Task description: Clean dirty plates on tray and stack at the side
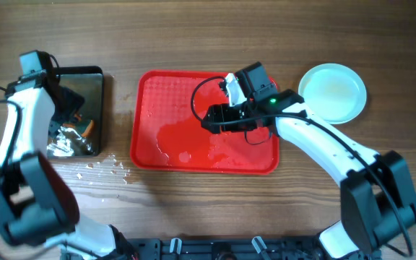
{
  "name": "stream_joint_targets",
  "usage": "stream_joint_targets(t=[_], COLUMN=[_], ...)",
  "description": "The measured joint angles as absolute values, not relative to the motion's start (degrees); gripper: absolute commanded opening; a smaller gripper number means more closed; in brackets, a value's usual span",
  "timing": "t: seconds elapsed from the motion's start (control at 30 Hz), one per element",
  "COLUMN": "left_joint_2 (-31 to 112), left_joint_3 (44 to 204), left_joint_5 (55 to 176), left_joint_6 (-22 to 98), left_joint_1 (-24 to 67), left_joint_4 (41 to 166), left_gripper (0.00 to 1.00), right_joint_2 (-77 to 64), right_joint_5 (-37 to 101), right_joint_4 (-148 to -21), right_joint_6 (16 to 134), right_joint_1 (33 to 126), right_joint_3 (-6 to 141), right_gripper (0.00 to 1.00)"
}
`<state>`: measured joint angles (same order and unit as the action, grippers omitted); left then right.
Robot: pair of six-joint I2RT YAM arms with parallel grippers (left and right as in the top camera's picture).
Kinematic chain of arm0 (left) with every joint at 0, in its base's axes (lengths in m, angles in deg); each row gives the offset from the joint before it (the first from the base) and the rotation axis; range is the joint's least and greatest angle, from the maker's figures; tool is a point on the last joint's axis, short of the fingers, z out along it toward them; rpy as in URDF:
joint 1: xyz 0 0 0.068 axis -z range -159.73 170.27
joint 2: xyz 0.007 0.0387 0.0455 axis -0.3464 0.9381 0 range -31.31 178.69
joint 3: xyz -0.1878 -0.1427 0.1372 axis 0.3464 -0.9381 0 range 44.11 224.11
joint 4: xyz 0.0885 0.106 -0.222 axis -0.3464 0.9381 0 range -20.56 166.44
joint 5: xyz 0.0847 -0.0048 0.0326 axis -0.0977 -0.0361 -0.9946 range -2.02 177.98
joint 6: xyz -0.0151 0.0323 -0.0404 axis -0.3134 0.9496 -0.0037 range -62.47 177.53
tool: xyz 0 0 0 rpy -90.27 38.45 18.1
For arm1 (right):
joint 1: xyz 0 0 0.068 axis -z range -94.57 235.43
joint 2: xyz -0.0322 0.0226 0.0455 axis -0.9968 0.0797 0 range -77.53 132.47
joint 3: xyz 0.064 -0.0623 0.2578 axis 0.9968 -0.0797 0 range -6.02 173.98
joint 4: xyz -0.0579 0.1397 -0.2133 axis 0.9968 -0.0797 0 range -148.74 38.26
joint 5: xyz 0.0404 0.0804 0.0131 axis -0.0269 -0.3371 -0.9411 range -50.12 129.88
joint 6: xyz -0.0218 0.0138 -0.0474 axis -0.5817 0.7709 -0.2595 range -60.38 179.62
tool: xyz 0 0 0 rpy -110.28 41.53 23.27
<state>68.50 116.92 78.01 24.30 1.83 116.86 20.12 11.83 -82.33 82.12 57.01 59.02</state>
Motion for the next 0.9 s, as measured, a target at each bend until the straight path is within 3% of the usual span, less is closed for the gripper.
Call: stream_joint_targets(t=[0.07,0.1,0.2,0.3,0.33,0.4,0.9], left_joint_2=[61.81,57.11,47.98,44.26,43.98,44.00,44.00], left_joint_3=[116.92,116.92,116.99,117.14,117.14,117.14,117.14], left_joint_5=[83.01,86.51,94.75,98.70,99.34,99.97,100.37], left_joint_6=[24.45,24.49,24.73,24.78,24.82,24.91,24.91], left_joint_1=[1.83,1.83,2.31,3.54,3.73,3.78,3.78], left_joint_4=[118.56,119.89,123.85,129.75,130.58,130.63,130.60], left_gripper=[0.82,1.00,1.00,1.00,1.00,1.00,1.00], right_joint_2=[15.33,11.92,0.43,-8.25,-9.43,-14.72,-16.40], right_joint_5=[14.45,16.09,23.31,31.31,32.35,38.17,39.28], right_joint_4=[-86.00,-88.10,-96.67,-104.19,-105.61,-107.99,-116.56], right_joint_6=[82.61,82.80,83.37,85.18,86.32,87.79,91.41], right_joint_1=[57.01,57.01,55.65,51.50,50.76,46.82,44.70], right_joint_3=[58.97,58.97,58.97,59.04,59.02,58.91,57.47], right_gripper=[0.78,0.78,0.71,0.72,0.77,1.00,1.00])
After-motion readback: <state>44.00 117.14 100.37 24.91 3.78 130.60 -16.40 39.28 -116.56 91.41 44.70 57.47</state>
